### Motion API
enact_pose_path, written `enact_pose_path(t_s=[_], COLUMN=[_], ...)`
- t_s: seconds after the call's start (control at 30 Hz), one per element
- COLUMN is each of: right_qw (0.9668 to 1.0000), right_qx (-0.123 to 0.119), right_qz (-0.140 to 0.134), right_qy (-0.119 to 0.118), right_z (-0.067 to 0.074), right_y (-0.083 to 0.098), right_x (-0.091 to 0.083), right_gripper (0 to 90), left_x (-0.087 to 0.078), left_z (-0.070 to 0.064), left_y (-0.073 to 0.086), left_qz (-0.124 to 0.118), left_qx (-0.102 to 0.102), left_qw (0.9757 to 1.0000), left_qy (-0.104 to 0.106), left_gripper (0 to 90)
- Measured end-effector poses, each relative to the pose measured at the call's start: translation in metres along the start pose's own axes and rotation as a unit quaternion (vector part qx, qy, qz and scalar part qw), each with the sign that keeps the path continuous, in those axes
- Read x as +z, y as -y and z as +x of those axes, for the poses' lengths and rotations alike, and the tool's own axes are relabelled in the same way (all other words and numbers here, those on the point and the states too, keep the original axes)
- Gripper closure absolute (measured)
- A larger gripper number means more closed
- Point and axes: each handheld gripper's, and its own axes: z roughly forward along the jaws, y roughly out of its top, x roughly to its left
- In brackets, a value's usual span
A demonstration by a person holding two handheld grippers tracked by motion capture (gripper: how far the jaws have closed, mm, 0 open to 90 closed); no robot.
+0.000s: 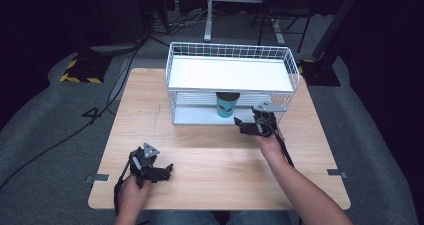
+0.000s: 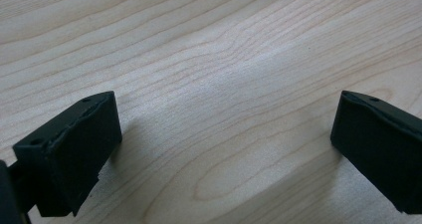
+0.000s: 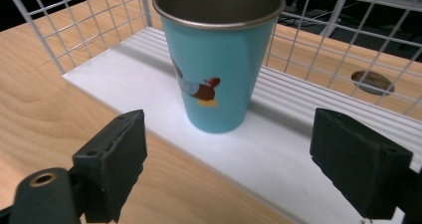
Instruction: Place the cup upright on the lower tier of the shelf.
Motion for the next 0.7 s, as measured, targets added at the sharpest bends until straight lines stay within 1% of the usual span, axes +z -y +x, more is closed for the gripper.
enact_pose_path(t_s=[0.03, 0.07, 0.1, 0.13, 0.17, 0.2, 0.23, 0.3, 0.33, 0.37, 0.43, 0.47, 0.5, 0.53, 0.57, 0.6, 0.7], right_qw=[1.0, 0.9999, 0.9999, 0.9999, 0.9999, 0.9998, 0.9998, 0.9997, 0.9996, 0.9996, 0.9995, 0.9994, 0.9994, 0.9993, 0.9993, 0.9993, 0.999], right_qx=[0.001, 0.002, 0.002, 0.002, 0.002, 0.003, 0.003, 0.0, -0.003, -0.003, -0.003, -0.003, -0.003, -0.002, -0.002, -0.003, -0.002], right_qz=[0.003, 0.006, 0.006, 0.007, 0.007, 0.008, 0.008, 0.012, 0.015, 0.015, 0.019, 0.021, 0.021, 0.024, 0.024, 0.026, 0.03], right_qy=[-0.006, -0.011, -0.011, -0.016, -0.016, -0.016, -0.016, -0.02, -0.023, -0.023, -0.025, -0.027, -0.027, -0.028, -0.028, -0.026, -0.032], right_z=[-0.002, -0.004, -0.004, -0.007, -0.007, -0.009, -0.009, -0.011, -0.013, -0.013, -0.015, -0.017, -0.017, -0.02, -0.02, -0.023, -0.028], right_y=[0.001, 0.004, 0.004, 0.007, 0.007, 0.01, 0.01, 0.013, 0.016, 0.016, 0.019, 0.023, 0.023, 0.027, 0.027, 0.031, 0.036], right_x=[-0.004, -0.012, -0.012, -0.021, -0.021, -0.028, -0.028, -0.036, -0.043, -0.043, -0.052, -0.061, -0.061, -0.069, -0.069, -0.077, -0.088], right_gripper=[15.4, 15.4, 15.4, 15.4, 15.4, 15.4, 15.4, 15.4, 15.5, 15.5, 15.5, 15.5, 15.5, 15.5, 15.5, 15.5, 15.5], left_x=[0.0, 0.0, 0.0, 0.0, 0.0, 0.0, 0.0, 0.0, 0.0, 0.0, 0.0, 0.001, 0.001, 0.001, 0.001, 0.001, 0.001], left_z=[0.0, 0.0, 0.0, 0.0, 0.0, 0.0, 0.0, 0.0, 0.0, 0.001, 0.001, 0.002, 0.002, 0.002, 0.002, 0.002, 0.003], left_y=[0.0, 0.0, 0.0, 0.0, 0.0, 0.0, 0.0, 0.0, 0.0, -0.001, -0.001, -0.001, -0.001, -0.001, -0.001, -0.001, -0.002], left_qz=[0.0, 0.0, 0.0, 0.0, 0.0, 0.0, 0.0, 0.0, 0.0, 0.001, 0.001, 0.001, 0.001, 0.001, 0.001, 0.001, 0.001], left_qx=[0.0, 0.0, 0.0, 0.0, 0.0, 0.0, 0.0, 0.001, 0.001, 0.002, 0.004, 0.004, 0.004, 0.005, 0.006, 0.005, 0.008], left_qw=[1.0, 1.0, 1.0, 1.0, 1.0, 1.0, 1.0, 1.0, 1.0, 1.0, 1.0, 1.0, 1.0, 1.0, 1.0, 1.0, 0.9999], left_qy=[0.0, 0.0, 0.0, 0.0, 0.0, 0.0, 0.0, 0.001, 0.0, 0.001, 0.001, 0.003, 0.003, 0.003, 0.004, 0.007, 0.011], left_gripper=[0.0, 0.1, 0.1, 0.1, 0.0, 0.1, 0.0, 0.0, 0.0, 0.0, 0.0, 0.0, 0.0, 0.1, 0.1, 0.0, 0.0])
